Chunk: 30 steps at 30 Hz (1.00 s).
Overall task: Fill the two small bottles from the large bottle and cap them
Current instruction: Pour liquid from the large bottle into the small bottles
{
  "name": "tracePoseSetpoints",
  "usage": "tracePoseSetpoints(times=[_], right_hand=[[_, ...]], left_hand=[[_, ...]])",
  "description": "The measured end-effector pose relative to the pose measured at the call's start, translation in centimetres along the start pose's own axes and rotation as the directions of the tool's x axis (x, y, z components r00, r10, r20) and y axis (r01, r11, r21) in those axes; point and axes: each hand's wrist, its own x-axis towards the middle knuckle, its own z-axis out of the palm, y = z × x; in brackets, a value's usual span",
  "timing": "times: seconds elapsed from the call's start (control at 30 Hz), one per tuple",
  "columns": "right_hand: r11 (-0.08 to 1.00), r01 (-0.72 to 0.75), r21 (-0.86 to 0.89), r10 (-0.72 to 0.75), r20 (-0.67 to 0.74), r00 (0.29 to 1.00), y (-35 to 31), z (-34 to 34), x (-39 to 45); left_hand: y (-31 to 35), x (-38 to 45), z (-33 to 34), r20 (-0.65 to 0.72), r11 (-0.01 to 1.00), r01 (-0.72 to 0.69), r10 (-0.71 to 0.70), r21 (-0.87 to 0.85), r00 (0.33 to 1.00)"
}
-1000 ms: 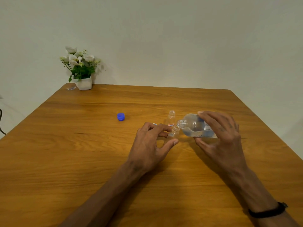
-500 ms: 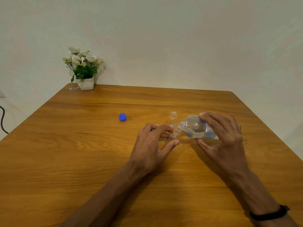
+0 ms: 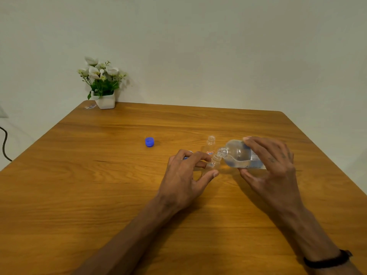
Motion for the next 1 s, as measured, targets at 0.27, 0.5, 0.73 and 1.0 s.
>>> tracePoseSetpoints(times=[0.27, 0.5, 0.73, 1.0], right_hand=[[1.0, 0.023, -0.018, -0.023, -0.019, 1.0, -0.07, -0.1, 0.16], [1.0, 0.017, -0.013, -0.017, -0.015, 1.0, -0.07, -0.16, 0.02], [1.0, 0.016, -0.019, -0.016, -0.015, 1.0, -0.05, -0.22, 0.05], [1.0, 0.013, -0.02, -0.014, -0.022, 1.0, -0.17, -0.25, 0.1]], left_hand=[[-0.19, 0.07, 0.31, -0.018, 1.0, -0.015, 0.015, -0.002, 1.0], [-0.32, 0.04, 0.3, -0.009, 1.0, -0.019, 0.019, -0.007, 1.0], [-0.34, 0.02, 0.31, -0.008, 1.0, -0.026, 0.026, 0.004, 1.0], [-0.48, 0.01, 0.5, -0.029, 0.999, -0.034, 0.034, -0.001, 0.999]])
